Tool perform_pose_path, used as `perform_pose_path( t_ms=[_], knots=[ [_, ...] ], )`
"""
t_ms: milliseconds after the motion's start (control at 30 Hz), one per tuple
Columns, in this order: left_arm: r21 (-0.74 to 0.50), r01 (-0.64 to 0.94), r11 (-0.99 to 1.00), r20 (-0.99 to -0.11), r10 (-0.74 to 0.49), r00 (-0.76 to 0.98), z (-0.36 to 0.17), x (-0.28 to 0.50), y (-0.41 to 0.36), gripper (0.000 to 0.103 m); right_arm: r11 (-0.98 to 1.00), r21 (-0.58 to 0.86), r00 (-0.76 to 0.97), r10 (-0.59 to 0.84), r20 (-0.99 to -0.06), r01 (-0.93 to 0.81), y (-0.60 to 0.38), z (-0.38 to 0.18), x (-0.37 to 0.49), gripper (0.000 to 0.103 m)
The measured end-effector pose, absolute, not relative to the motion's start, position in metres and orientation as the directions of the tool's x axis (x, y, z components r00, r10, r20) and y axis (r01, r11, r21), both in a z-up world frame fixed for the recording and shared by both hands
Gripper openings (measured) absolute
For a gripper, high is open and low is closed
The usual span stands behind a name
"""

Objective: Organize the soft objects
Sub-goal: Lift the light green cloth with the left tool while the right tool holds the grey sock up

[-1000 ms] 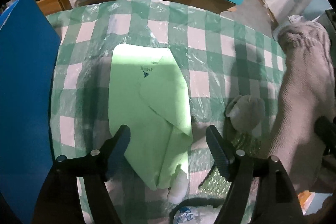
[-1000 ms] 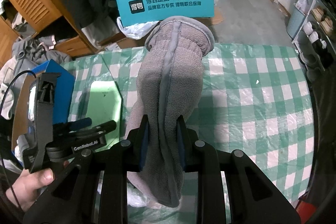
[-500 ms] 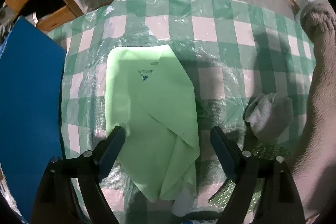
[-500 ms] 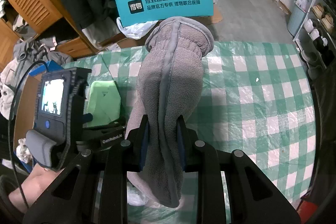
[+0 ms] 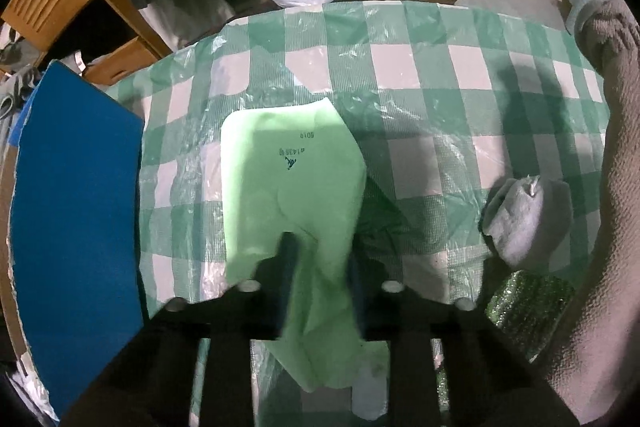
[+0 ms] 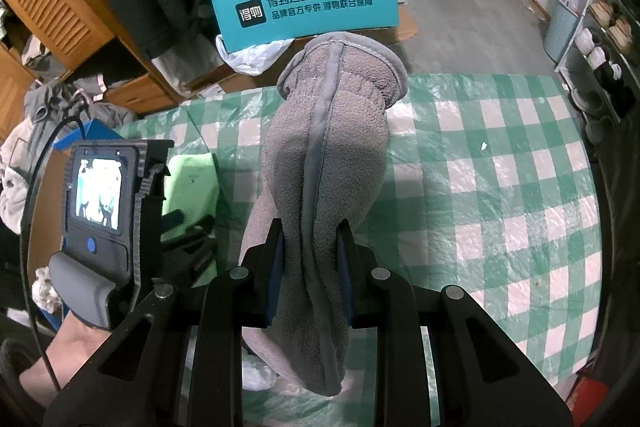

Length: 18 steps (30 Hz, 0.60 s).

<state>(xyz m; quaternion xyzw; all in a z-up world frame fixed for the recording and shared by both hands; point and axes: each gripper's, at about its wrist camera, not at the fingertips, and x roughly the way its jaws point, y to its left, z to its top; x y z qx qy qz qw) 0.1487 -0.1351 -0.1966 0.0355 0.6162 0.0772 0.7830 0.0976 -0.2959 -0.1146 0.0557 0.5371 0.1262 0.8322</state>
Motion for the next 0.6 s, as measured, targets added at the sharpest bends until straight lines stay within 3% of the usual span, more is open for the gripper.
perform_pose_path(
  t_ms=[100,200,600],
  knots=[
    [0.140,-0.065,0.988,-0.960,0.152,0.236,-0.197,0.148,-0.135,0.008,0.962,0.230,0.389,0.270,-0.881,-0.149,-0.296,-0.115,0.097,0.023],
    [0.121,-0.063,0.991,-0.962,0.132,0.240,-0.198,0.148,-0.135,0.004,0.963,0.229,0.388,0.268,-0.882,-0.145,-0.296,-0.115,0.097,0.022],
    [0.013,-0.030,0.999,-0.954,0.021,0.298,-0.171,0.136,-0.133,0.003,0.961,0.232,0.403,0.274,-0.873,-0.152,-0.294,-0.109,0.095,0.023]
  ],
)
